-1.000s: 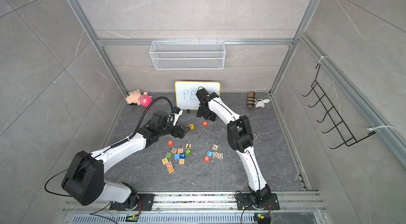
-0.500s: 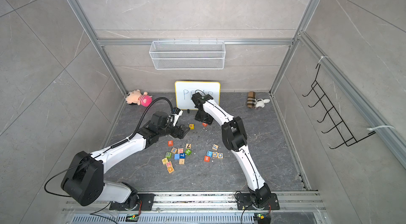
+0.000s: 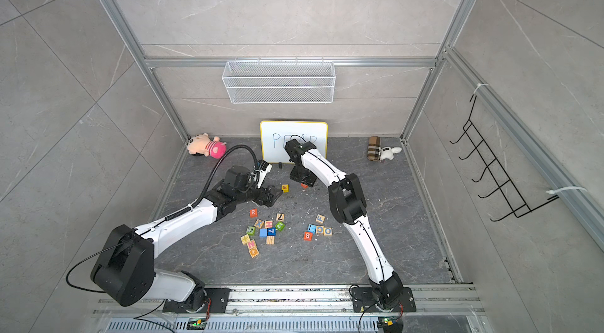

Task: Spell the uppercase word “pear” with letter blocks
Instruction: Pick up the letter block from the center of the board.

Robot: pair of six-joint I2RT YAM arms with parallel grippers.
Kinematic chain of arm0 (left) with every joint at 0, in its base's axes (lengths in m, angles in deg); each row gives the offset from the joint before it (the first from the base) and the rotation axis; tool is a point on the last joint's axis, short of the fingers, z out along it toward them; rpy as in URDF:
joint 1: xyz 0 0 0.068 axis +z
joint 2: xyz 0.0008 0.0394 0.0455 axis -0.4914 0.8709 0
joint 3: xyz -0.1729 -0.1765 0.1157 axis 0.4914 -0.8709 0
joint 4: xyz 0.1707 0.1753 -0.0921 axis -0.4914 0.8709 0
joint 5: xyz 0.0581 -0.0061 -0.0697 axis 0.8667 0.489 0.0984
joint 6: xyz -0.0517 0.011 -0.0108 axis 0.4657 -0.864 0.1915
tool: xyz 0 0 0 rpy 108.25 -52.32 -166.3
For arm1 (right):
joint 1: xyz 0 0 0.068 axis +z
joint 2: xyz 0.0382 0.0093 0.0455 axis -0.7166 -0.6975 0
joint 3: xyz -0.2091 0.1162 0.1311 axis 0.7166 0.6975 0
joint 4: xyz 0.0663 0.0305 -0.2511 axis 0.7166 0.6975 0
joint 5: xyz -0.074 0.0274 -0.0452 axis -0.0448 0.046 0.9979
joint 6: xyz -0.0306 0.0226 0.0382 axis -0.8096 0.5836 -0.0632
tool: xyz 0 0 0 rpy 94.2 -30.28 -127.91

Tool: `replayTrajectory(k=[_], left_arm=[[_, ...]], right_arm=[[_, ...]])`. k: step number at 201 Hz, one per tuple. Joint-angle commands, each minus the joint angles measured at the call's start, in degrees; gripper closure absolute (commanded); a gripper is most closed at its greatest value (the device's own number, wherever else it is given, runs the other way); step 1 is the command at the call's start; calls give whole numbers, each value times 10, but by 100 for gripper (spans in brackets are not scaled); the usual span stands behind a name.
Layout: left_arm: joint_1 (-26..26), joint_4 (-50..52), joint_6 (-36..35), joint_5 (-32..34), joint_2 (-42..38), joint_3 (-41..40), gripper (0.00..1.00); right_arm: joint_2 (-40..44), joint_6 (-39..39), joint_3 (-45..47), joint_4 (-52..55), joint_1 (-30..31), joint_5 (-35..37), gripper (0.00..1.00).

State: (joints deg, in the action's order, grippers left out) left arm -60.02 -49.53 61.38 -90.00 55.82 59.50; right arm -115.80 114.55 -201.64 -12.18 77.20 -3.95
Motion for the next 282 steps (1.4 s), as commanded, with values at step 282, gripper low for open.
replayTrajectory(k=[282], left_arm=[[2, -13, -9, 1, -28, -13, 0]], right_arm=[[61, -130, 88, -67, 43, 37, 64]])
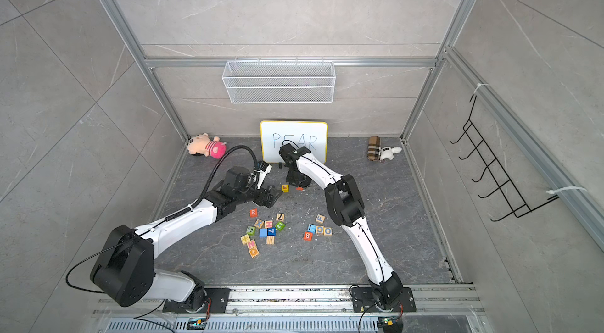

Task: Spell the uppercase word “pear” with letter blocks
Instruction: Pick up the letter block from the center of the board, then place the letter block at the center of the board.

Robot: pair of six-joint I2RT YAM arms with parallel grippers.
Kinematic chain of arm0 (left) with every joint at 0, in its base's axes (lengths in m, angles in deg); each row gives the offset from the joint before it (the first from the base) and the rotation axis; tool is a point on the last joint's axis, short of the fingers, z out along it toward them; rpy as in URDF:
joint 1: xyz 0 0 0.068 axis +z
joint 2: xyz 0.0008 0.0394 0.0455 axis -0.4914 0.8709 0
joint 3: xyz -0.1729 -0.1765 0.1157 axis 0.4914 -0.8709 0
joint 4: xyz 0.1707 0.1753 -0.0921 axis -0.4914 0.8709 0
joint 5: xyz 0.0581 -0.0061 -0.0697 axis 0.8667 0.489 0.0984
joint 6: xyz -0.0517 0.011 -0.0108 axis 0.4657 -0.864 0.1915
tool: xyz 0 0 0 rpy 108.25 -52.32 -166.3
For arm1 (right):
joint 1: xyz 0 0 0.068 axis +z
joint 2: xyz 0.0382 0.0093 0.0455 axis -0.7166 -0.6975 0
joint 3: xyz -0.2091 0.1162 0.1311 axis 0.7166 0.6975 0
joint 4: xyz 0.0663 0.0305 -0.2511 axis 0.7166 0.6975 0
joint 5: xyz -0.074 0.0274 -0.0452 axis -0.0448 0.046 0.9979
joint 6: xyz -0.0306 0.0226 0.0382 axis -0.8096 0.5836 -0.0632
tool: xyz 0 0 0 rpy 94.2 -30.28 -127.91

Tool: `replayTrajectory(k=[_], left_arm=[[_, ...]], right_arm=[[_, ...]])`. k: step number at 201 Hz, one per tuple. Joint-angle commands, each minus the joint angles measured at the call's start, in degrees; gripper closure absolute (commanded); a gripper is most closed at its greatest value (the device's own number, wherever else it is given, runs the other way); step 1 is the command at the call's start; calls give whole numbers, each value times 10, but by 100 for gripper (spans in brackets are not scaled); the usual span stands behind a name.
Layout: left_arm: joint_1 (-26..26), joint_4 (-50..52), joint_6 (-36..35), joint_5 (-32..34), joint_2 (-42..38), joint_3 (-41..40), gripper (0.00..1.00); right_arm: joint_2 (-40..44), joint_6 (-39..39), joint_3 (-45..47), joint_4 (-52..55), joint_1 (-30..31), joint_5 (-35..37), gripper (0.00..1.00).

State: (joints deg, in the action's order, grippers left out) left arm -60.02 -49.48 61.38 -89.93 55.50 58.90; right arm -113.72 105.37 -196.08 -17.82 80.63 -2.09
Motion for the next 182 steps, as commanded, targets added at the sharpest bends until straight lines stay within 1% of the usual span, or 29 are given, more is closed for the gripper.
replayTrajectory(k=[1, 23, 41, 80, 120, 182], left_arm=[[2, -14, -9, 0, -25, -8, 0], [2, -14, -9, 1, -27, -10, 0], [2, -14, -8, 2, -29, -10, 0], [2, -15, -8, 4, -32, -12, 0], [2, -16, -5, 2, -31, -11, 0], [2, -16, -7, 3, -29, -10, 0]], right_arm=[[41, -39, 34, -12, 8, 19, 64], [57, -56, 63, -29, 7, 29, 64], [61, -69, 70, -35, 5, 15, 64], [58, -92, 68, -46, -1, 10, 63], [32, -95, 34, -28, -4, -3, 63], [37, -94, 53, -30, -3, 1, 62]])
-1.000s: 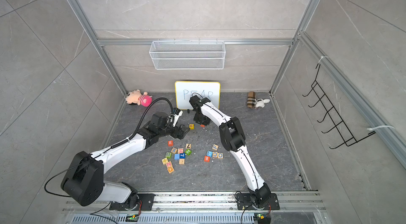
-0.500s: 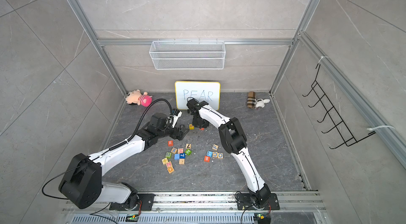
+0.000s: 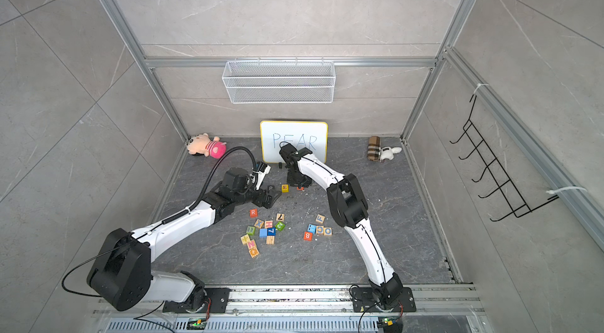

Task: Spell the uppercase word “pear” with letter blocks
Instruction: Place the letter block at the center of the board.

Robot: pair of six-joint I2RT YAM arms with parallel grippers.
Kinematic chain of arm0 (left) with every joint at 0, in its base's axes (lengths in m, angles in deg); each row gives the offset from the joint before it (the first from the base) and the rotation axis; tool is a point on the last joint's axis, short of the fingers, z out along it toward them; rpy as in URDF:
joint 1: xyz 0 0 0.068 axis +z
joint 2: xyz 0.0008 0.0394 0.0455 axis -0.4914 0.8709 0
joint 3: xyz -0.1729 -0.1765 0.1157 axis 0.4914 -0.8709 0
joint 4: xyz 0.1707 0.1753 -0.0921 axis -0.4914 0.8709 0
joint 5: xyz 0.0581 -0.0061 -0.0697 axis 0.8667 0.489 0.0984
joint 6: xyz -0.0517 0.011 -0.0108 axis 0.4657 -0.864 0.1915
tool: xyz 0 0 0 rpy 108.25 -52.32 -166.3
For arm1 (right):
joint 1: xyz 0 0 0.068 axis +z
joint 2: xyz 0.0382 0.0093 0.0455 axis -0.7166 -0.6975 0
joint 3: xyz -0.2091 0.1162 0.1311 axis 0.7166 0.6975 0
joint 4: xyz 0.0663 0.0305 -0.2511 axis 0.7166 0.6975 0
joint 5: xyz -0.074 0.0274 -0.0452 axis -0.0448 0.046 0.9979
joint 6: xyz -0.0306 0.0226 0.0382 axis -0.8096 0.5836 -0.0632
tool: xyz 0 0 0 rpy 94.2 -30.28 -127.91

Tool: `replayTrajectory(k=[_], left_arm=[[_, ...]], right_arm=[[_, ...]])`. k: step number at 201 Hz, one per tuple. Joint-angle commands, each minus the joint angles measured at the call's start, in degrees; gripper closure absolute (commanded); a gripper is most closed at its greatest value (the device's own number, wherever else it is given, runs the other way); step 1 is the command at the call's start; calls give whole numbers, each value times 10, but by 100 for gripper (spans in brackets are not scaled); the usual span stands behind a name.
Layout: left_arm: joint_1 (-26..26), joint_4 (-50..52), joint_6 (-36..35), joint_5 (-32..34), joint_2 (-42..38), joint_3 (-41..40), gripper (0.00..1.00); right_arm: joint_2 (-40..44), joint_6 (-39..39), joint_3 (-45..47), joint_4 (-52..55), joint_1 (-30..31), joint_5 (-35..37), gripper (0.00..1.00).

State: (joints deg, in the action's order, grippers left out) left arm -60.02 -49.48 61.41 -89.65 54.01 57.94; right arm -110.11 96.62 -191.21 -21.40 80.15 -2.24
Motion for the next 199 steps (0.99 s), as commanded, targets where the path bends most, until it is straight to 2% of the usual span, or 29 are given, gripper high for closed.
replayTrajectory(k=[1, 199], left_arm=[[2, -16, -7, 1, -14, -1, 0], [2, -17, -5, 4, -18, -3, 0]], right_arm=[[0, -7, 5, 6, 2, 3, 62], [-1, 6, 9, 18, 2, -7, 63]])
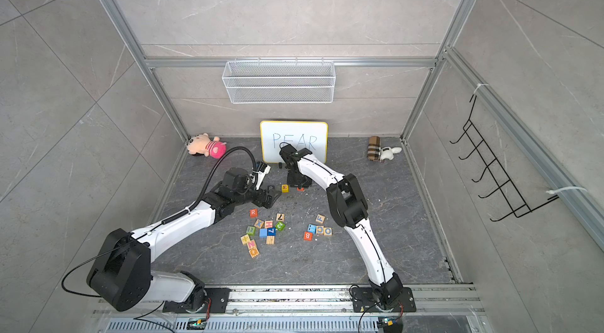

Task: Spell the uppercase word “pear” with letter blocks
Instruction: Place the letter block at the center of the board.

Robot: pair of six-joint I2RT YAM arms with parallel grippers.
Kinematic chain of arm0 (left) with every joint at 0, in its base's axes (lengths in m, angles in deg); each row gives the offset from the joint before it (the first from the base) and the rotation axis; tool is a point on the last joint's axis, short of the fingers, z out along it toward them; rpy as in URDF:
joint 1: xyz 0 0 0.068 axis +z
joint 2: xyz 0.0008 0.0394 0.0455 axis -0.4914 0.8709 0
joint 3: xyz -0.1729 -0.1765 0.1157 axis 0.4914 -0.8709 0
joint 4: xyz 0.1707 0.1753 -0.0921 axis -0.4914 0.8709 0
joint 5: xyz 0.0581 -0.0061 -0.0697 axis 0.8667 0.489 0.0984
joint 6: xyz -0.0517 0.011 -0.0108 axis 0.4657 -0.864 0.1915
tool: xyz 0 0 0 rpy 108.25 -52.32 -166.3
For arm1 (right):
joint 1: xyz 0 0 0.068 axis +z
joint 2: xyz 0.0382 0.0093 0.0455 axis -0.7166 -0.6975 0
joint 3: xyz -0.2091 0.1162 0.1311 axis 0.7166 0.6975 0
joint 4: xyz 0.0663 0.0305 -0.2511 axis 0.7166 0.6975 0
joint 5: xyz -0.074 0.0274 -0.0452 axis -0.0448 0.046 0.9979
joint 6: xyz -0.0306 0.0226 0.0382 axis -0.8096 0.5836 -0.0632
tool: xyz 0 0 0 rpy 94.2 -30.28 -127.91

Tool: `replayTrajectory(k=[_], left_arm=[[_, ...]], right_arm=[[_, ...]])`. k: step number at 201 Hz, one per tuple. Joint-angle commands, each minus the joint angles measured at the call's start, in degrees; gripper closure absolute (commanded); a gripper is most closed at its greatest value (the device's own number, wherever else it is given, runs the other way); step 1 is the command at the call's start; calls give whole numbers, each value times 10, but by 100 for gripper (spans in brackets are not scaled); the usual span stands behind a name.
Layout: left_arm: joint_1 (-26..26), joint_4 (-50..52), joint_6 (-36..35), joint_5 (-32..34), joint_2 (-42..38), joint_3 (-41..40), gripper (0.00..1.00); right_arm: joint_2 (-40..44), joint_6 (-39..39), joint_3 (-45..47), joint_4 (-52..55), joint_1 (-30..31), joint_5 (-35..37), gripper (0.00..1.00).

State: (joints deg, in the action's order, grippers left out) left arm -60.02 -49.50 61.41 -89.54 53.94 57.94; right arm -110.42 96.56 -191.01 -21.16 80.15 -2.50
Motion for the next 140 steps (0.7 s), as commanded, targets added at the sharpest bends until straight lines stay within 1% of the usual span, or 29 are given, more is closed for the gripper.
replayTrajectory(k=[1, 59, 77, 87, 93, 140], left_arm=[[2, -17, -5, 2, -18, -3, 0], [2, -17, -4, 4, -19, -4, 0], [2, -18, -4, 4, -18, -4, 0], [2, -19, -4, 3, -17, -3, 0], [2, -19, -4, 4, -17, -3, 0], [2, -17, 1, 11, -24, -3, 0]], right_arm=[[2, 7, 7, 16, 2, -4, 63], [-2, 12, 2, 24, 3, -7, 63], [1, 12, 2, 24, 3, -7, 59], [2, 12, 0, 25, 3, -7, 52], [2, 13, -2, 27, 3, -5, 49], [5, 8, -30, 48, 3, -3, 46]])
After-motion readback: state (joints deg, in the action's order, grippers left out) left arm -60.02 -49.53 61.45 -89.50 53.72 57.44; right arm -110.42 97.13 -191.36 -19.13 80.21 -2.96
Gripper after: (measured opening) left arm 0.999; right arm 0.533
